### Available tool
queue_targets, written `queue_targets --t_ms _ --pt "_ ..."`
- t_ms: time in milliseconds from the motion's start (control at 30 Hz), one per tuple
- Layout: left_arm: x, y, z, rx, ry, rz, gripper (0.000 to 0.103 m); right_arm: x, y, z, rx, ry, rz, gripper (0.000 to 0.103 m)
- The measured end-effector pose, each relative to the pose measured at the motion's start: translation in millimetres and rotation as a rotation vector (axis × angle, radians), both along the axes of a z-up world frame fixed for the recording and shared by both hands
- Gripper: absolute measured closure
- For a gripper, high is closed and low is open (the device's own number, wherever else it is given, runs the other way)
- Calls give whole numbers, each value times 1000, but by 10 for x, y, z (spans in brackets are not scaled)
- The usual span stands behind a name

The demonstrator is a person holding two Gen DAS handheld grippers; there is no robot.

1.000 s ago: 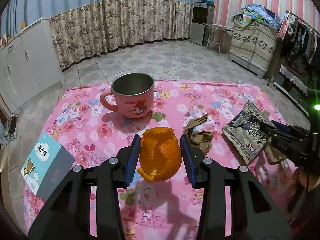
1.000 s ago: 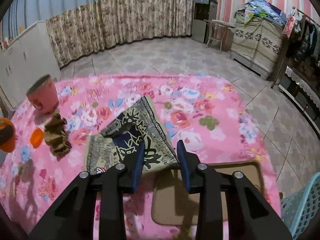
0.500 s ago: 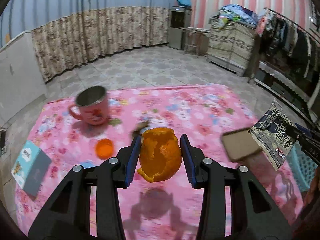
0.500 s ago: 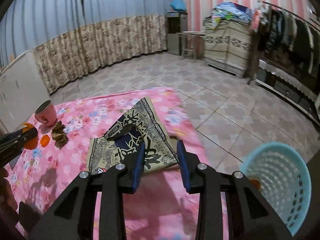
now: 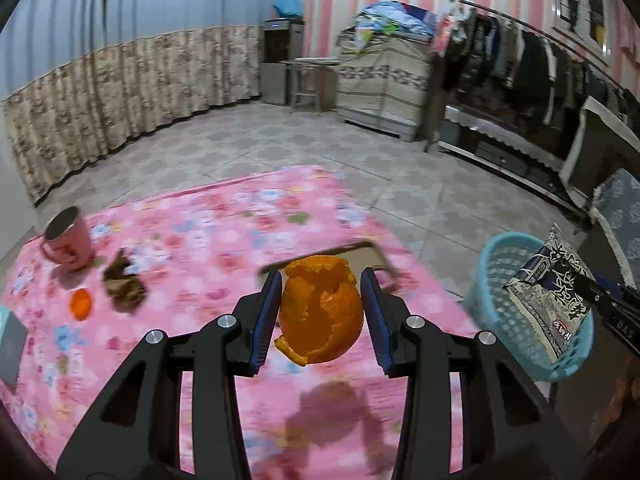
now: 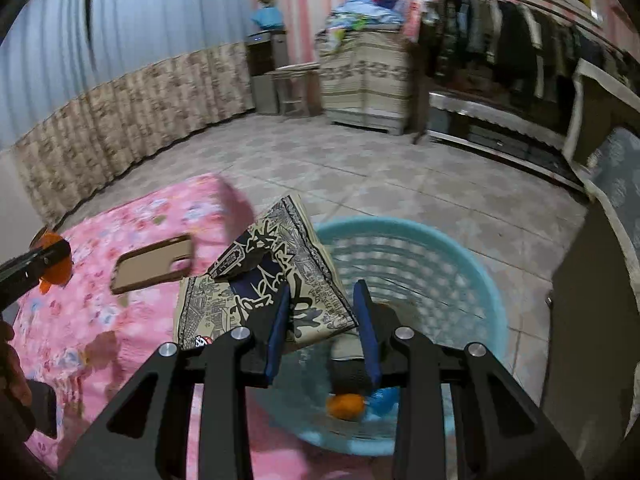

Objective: Collect trash
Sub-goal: 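Carry the peel and packet to the basket while the left gripper releases the peel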

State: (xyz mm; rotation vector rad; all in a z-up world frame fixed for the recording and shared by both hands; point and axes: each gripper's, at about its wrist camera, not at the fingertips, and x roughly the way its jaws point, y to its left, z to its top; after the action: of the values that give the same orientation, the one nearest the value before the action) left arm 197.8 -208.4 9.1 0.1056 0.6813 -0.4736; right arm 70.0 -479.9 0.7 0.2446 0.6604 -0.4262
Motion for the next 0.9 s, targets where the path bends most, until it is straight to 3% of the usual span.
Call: queue_targets --t_ms 500,800,900 --pt "-482 -1250 52 -29 -26 -179 62 -347 -643 -45 -14 5 -134 70" --pt "-563 -1852 -76 -59 33 -269 61 -422 -858 -135 0 22 -162 70" --pt "-592 -1946 -80 -55 31 -290 56 -409 -896 -133 1 25 -167 70"
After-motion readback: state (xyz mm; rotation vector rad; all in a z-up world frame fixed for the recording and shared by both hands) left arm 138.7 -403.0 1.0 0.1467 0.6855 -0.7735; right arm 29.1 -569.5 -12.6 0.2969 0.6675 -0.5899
